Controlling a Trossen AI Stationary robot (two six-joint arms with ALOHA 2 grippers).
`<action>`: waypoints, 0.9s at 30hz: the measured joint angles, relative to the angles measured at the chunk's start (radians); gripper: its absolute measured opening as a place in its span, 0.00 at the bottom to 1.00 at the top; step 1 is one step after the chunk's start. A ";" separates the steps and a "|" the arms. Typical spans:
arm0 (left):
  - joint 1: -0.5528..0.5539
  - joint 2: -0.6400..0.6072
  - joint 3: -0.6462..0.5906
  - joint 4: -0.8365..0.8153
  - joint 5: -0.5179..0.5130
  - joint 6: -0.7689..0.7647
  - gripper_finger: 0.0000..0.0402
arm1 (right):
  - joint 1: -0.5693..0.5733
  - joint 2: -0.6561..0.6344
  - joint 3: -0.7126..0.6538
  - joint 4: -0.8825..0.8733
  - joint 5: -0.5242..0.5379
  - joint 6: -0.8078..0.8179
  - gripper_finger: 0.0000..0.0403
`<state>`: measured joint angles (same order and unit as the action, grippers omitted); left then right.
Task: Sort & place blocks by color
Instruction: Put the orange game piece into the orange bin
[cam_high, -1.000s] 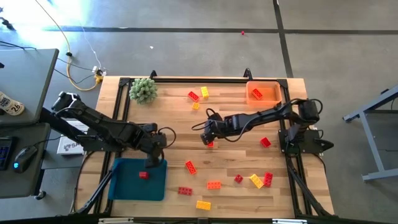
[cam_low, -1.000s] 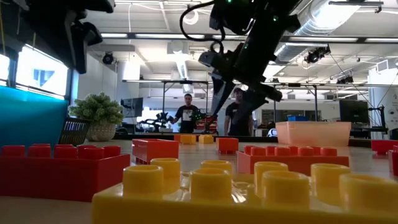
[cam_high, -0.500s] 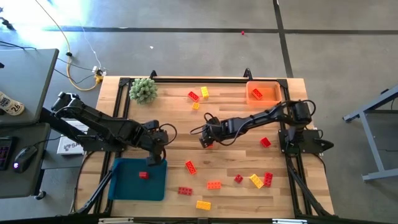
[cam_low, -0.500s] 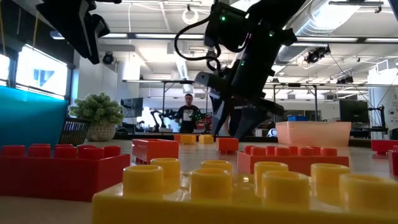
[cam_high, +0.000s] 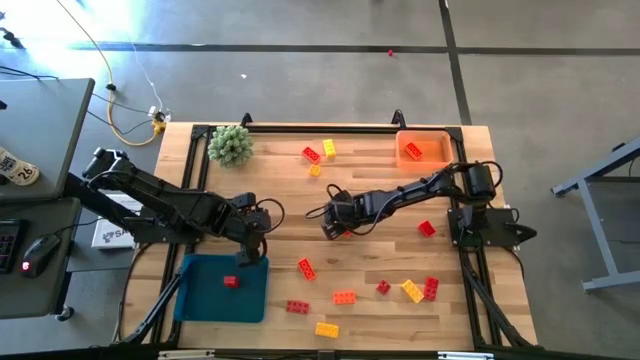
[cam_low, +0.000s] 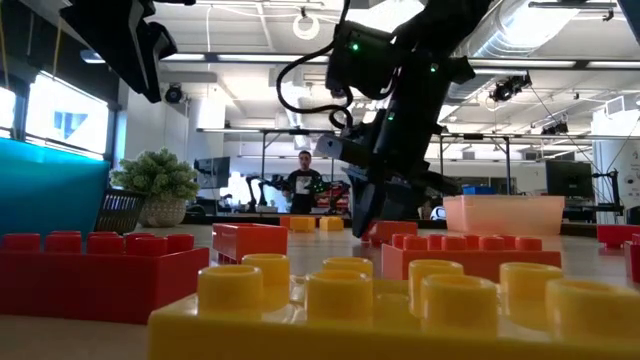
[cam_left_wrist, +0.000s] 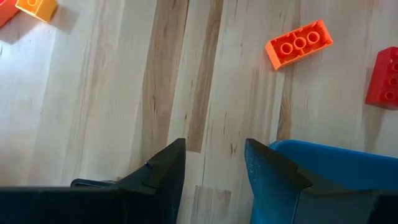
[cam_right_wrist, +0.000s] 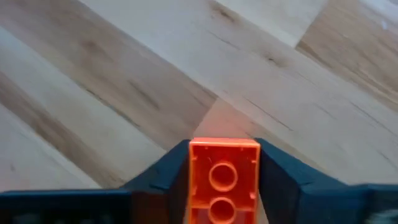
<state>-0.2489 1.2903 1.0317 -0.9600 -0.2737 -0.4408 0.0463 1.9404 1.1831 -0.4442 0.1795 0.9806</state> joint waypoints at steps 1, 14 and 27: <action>0.000 0.000 0.000 0.000 0.000 0.000 0.38 | 0.000 0.000 0.000 0.000 0.000 -0.019 0.28; 0.000 0.000 0.000 0.051 -0.030 -0.058 0.38 | -0.059 -0.043 -0.002 -0.009 -0.016 -0.265 0.27; 0.000 0.000 0.000 0.053 -0.030 -0.163 0.38 | -0.197 -0.236 -0.002 -0.098 0.089 -0.492 0.27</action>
<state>-0.2489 1.2903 1.0317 -0.9071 -0.3035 -0.6033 -0.1507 1.7040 1.1816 -0.5427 0.2682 0.4881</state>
